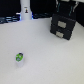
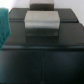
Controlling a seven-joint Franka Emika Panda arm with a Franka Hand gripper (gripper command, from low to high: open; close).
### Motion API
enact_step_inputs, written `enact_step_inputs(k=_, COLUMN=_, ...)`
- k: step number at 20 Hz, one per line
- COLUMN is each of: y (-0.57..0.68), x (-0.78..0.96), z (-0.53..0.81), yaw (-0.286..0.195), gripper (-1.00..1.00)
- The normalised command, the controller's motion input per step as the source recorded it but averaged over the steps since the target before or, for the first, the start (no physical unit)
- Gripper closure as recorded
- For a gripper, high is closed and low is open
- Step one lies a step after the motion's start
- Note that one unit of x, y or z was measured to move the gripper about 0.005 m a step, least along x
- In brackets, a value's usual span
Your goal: Open the kcup holder, insert the kcup into the holder, and close the kcup holder
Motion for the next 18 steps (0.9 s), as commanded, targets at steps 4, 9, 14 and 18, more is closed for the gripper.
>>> enact_step_inputs(k=4, y=0.27, x=-0.07, z=-0.41, yaw=-0.050, gripper=-1.00)
enact_step_inputs(k=9, y=0.26, x=-0.18, z=-0.41, yaw=-0.033, gripper=-1.00)
enact_step_inputs(k=14, y=0.14, x=-0.30, z=-0.39, yaw=-0.015, gripper=-1.00)
enact_step_inputs(k=18, y=0.02, x=-0.29, z=-0.38, yaw=-0.007, gripper=-1.00)
